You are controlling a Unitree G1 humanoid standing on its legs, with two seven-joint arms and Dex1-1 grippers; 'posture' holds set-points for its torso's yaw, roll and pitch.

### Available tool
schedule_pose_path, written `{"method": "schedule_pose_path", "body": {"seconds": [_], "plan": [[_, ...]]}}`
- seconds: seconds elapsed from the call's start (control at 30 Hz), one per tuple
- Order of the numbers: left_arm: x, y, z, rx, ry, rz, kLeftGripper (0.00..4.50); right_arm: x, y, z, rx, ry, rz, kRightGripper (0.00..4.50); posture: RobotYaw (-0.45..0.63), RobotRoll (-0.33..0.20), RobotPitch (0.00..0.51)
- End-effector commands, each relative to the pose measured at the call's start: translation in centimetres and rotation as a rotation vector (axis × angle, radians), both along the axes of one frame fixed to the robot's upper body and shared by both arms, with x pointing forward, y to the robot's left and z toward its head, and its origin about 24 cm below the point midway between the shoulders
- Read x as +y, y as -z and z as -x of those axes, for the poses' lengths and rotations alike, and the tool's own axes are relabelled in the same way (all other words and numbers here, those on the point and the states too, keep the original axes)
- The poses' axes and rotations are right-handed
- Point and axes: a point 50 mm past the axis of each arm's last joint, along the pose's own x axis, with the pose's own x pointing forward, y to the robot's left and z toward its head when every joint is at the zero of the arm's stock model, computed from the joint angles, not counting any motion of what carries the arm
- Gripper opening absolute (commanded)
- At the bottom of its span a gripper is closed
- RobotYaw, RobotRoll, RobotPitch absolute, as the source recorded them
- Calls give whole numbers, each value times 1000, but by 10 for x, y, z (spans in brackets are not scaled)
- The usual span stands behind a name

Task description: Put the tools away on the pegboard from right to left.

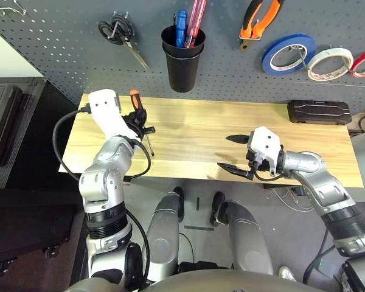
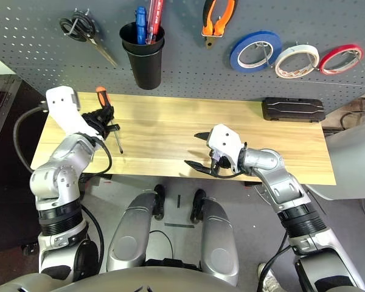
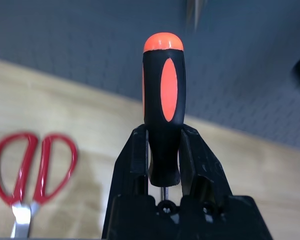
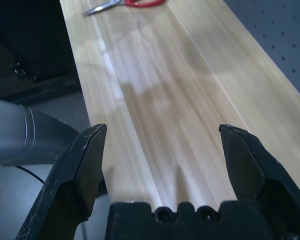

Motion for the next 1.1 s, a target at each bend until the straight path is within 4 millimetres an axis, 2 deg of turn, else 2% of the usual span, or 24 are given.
{"method": "schedule_pose_path", "body": {"seconds": [0.03, 0.2, 0.33, 0.67, 0.83, 1.1], "plan": [[0, -35, 8, -180, 36, 37, 721, -7, 7, -1, 19, 31, -20, 4500, 256, 0, 260], [-5, -65, 13, -301, 82, 49, 721, -9, 3, -8, -31, 84, -110, 4500, 266, 0, 257], [-9, -86, 16, -366, 117, 56, 721, -9, -12, -12, -179, 106, -310, 4500, 275, 0, 260], [-13, -124, 19, -456, 171, 75, 721, -17, -32, 1, -339, 125, -548, 4500, 251, 0, 269], [-17, -133, 16, -463, 205, 80, 721, -15, -34, 6, -424, 126, -681, 4500, 230, 0, 266], [-24, -138, 10, -474, 242, 90, 721, -11, -22, 2, -461, 110, -798, 4500, 224, 0, 261]]}}
